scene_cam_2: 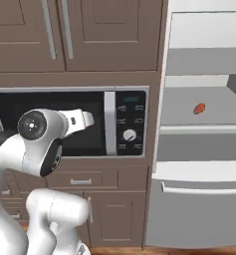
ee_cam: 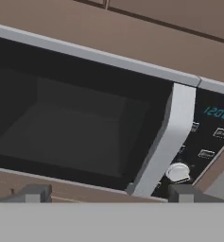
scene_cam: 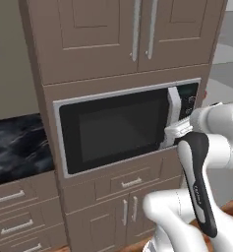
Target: Place one sweet potato and one chicken drumstick in each tupperware on the nearby counter, to pack two identical lunches.
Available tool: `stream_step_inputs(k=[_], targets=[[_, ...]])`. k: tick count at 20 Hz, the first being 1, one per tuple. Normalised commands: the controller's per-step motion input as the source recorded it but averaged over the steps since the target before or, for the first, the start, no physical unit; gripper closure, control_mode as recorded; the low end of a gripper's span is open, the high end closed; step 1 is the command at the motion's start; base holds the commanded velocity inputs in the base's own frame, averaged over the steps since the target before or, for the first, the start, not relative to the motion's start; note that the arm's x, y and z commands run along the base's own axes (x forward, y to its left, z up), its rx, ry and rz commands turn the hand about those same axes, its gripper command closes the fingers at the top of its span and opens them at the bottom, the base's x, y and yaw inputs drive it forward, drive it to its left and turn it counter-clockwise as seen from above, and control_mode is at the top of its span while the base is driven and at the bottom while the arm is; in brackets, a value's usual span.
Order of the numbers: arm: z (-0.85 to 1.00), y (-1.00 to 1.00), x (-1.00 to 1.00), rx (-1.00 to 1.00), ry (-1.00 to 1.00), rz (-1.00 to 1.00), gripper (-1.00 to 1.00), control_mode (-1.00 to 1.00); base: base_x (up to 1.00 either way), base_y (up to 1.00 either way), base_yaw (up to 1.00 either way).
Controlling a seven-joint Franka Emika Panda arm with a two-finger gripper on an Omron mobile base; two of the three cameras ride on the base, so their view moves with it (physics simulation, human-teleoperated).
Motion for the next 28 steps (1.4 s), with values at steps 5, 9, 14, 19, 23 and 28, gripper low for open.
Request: stream_step_inputs(k=[5,9,14,19,23,28], targets=[[0.00,0.00,0.00,0.00,0.00,0.00,-1.00,1.00,0.12,-1.00,0.00],[0.00,0.00,0.00,0.00,0.00,0.00,-1.00,1.00,0.11,-1.00,0.00],[0.00,0.00,0.00,0.00,0.00,0.00,-1.00,1.00,0.18,-0.98,0.00],[0.00,0.00,0.00,0.00,0.00,0.00,-1.00,1.00,0.52,-0.30,0.09],[0.00,0.00,0.00,0.00,0.00,0.00,-1.00,1.00,0.59,-0.08,0.16],[0.00,0.00,0.00,0.00,0.00,0.00,-1.00,1.00,0.23,-0.20,0.00]])
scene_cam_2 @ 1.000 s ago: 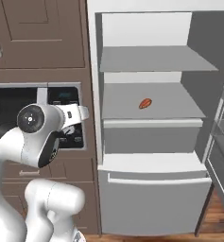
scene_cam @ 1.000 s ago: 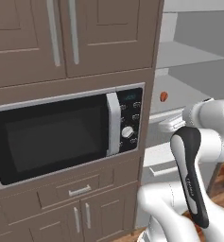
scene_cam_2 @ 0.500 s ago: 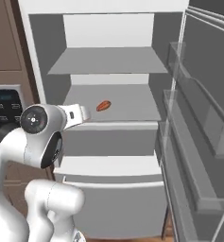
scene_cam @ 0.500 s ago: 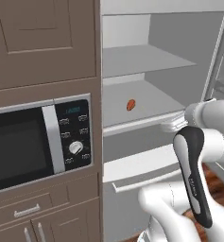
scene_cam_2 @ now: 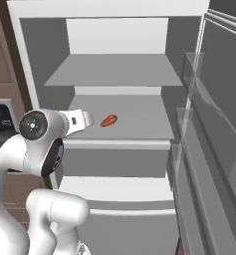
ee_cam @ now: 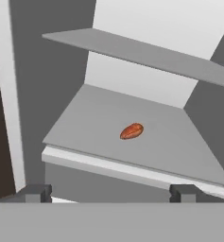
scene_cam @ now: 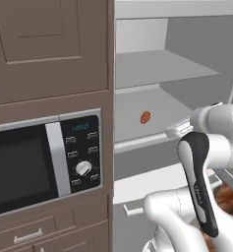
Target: Place one sweet potato and one chicken drumstick in each tupperware on the nearby counter, to pack two identical lunches.
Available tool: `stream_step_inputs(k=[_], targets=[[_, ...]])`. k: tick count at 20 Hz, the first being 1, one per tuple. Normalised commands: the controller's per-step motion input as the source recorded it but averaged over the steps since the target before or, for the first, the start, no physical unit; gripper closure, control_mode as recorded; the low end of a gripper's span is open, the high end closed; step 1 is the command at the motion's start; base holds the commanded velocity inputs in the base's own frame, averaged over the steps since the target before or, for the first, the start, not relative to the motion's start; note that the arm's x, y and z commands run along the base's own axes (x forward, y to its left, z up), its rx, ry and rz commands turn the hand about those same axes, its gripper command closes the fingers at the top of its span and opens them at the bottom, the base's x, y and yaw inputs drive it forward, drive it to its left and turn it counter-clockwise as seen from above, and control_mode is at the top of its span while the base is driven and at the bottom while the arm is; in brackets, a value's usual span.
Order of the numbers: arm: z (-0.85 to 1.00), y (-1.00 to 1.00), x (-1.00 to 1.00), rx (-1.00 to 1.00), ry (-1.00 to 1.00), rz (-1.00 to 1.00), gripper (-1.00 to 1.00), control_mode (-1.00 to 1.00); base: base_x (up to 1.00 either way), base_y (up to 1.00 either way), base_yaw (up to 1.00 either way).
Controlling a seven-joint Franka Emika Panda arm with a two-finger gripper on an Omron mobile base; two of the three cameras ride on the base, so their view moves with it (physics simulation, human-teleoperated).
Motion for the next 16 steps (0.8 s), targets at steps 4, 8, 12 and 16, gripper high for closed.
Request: stream_step_inputs(k=[4,8,12,16], targets=[[0.00,0.00,0.00,0.00,0.00,0.00,-1.00,1.00,-0.05,-0.56,-0.09],[0.00,0.00,0.00,0.00,0.00,0.00,-1.00,1.00,-0.09,-0.50,-0.18],[0.00,0.00,0.00,0.00,0.00,0.00,-1.00,1.00,0.04,0.16,-0.20],[-0.56,0.29,-0.09,-0.04,0.08,-0.17,-1.00,-1.00,0.00,0.00,0.00]])
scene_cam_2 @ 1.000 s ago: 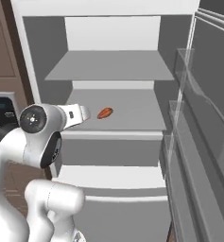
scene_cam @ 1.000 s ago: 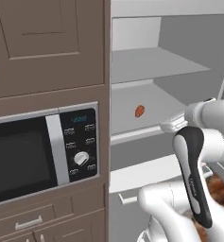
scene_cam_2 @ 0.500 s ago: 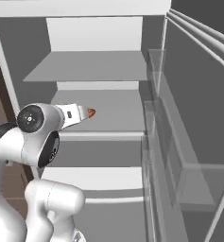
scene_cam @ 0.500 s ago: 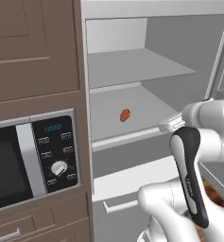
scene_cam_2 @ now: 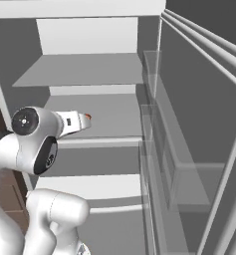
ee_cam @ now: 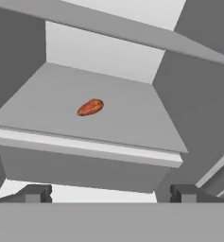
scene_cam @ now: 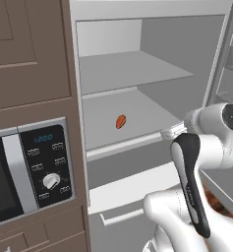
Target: Place one sweet potato and one chicken drumstick in each tupperware on the nearby counter, to pack two identical lunches.
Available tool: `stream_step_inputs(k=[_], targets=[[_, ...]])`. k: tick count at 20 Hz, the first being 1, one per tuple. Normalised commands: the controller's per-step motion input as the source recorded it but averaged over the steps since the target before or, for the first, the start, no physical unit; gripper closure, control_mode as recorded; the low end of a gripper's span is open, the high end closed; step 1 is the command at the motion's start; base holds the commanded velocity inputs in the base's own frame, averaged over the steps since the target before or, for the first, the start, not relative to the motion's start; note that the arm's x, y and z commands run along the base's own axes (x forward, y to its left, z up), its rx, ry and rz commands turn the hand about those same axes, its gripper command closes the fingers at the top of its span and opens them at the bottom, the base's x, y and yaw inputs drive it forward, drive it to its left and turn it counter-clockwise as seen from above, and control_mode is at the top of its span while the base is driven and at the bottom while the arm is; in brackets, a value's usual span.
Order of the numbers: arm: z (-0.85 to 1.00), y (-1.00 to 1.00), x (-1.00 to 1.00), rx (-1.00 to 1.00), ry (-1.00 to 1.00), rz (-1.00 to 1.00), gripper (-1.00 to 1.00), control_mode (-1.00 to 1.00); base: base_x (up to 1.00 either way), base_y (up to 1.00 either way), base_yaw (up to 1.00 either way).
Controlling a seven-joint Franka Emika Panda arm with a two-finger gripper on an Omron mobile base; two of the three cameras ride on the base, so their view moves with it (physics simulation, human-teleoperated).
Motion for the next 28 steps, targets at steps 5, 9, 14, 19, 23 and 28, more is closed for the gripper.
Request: stream_step_inputs(k=[5,9,14,19,23,28], targets=[[-0.40,0.20,-0.01,0.00,0.05,-0.14,-1.00,-1.00,0.00,0.00,0.00],[-0.27,0.17,0.00,0.04,-0.09,-0.15,-1.00,-1.00,0.00,0.00,0.00],[-0.45,0.13,-0.07,0.22,-0.16,-0.18,-1.00,-1.00,0.00,0.00,0.00],[-0.56,0.06,-0.07,0.33,-0.09,-0.16,-1.00,-1.00,0.00,0.00,0.00],[-0.51,0.00,-0.01,0.21,-0.07,-0.03,-1.00,-1.00,0.00,0.00,0.00],[-0.45,0.01,0.22,0.00,-0.04,0.01,-1.00,-1.00,0.00,0.00,0.00]])
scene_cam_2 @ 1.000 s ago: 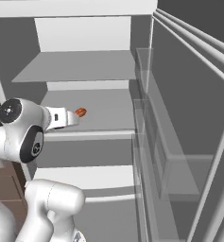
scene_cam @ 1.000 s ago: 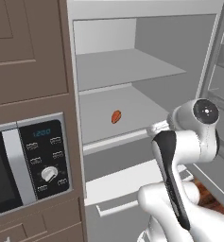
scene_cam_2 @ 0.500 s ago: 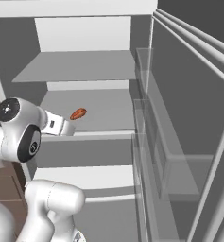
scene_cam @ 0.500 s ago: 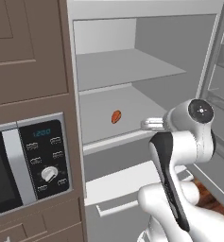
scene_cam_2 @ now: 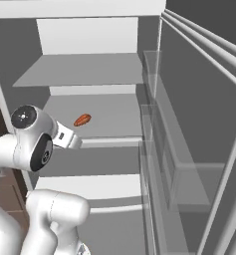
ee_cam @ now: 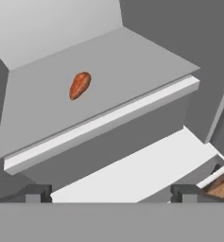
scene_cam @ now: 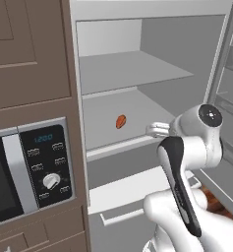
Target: Place one sweet potato and one chicken drumstick in each tupperware on the nearby counter, to pack two identical lunches.
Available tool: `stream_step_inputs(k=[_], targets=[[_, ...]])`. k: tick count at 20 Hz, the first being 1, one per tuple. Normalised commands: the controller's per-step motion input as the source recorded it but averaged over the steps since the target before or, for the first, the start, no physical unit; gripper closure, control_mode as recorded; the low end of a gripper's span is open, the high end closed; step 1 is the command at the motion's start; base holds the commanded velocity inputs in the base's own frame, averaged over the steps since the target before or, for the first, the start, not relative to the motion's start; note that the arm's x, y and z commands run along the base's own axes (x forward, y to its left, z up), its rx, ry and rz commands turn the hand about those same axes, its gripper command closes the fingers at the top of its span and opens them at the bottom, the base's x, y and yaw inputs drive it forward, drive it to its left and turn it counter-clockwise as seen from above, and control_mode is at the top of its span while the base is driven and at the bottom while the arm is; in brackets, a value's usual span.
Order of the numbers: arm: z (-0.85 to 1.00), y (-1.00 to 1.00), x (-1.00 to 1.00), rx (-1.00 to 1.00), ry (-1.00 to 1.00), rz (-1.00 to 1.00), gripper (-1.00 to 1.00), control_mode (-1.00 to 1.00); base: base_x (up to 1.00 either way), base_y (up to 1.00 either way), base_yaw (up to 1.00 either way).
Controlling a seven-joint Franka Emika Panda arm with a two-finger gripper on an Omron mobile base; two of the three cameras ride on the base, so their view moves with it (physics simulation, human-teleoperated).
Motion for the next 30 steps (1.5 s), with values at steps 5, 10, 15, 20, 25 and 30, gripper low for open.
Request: stream_step_inputs(k=[5,10,15,20,25,30], targets=[[-0.44,0.12,0.51,0.00,-0.06,0.03,-1.00,-1.00,0.00,0.00,0.00],[-0.32,0.22,0.65,0.00,-0.06,0.01,-1.00,-1.00,0.00,0.00,0.00],[-0.01,0.15,0.70,0.00,0.01,0.00,-1.00,-1.00,0.00,0.00,0.00],[0.00,0.20,0.72,0.00,0.14,0.00,-1.00,-1.00,0.00,0.00,0.00],[0.00,0.30,0.68,0.00,0.14,0.00,-1.00,-1.00,0.00,0.00,0.00],[-0.04,0.22,0.59,0.00,0.07,0.00,-1.00,-1.00,0.00,0.00,0.00]])
